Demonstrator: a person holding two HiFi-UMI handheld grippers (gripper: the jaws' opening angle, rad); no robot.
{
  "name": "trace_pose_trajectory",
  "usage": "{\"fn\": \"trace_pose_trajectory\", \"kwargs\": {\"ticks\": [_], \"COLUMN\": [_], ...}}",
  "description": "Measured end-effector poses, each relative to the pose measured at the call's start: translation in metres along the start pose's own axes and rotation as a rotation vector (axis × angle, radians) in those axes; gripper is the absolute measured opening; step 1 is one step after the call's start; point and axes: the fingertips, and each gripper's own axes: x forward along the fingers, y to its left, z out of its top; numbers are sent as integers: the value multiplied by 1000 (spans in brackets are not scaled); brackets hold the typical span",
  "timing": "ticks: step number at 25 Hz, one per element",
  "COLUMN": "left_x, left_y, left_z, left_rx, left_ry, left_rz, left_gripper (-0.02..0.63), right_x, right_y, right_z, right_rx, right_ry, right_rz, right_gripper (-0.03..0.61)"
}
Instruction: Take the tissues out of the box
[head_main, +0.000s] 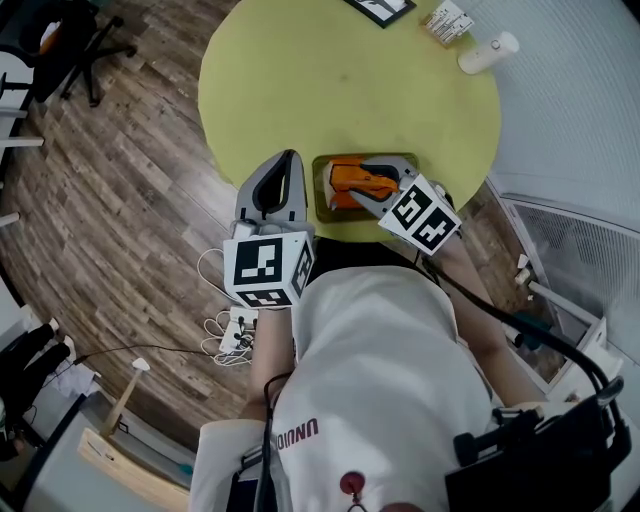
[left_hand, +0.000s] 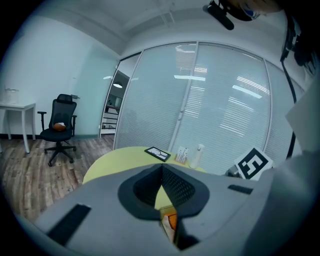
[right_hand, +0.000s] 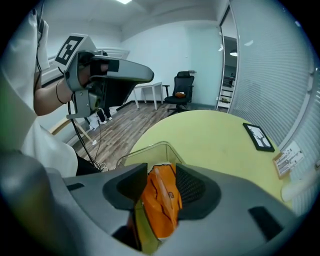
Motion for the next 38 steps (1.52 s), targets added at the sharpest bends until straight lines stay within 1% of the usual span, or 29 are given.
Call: {"fn": "trace_pose_trajectory", "kwargs": {"ticks": [6,10,13,16,27,38], "left_x": [3,3,3,3,4,5], "left_y": [3,3,5,6,11,13], "left_z": [-3,-4,-5,-6,-6,-7], "left_rx": [-9,-15,-20,-23,-30,-26], "left_ry": [11,15,17,16,29,42], "left_rz": [1,-3,0,3,-2,-3], "left_gripper": [14,14,14,14,14,14], "right_x": [8,12,15,19,29,35], "right_y": [-2,-1,-1,0,3,4], "right_z": [-7,-13,-15,-22,-30,-41], "right_rx": [-16,-6,-36,-68,-98,-96], "right_ry": [33,55,67,105,173,219], "right_rz": [1,11,19,21,32,42], "right_gripper": [181,181,181,181,181,181]}}
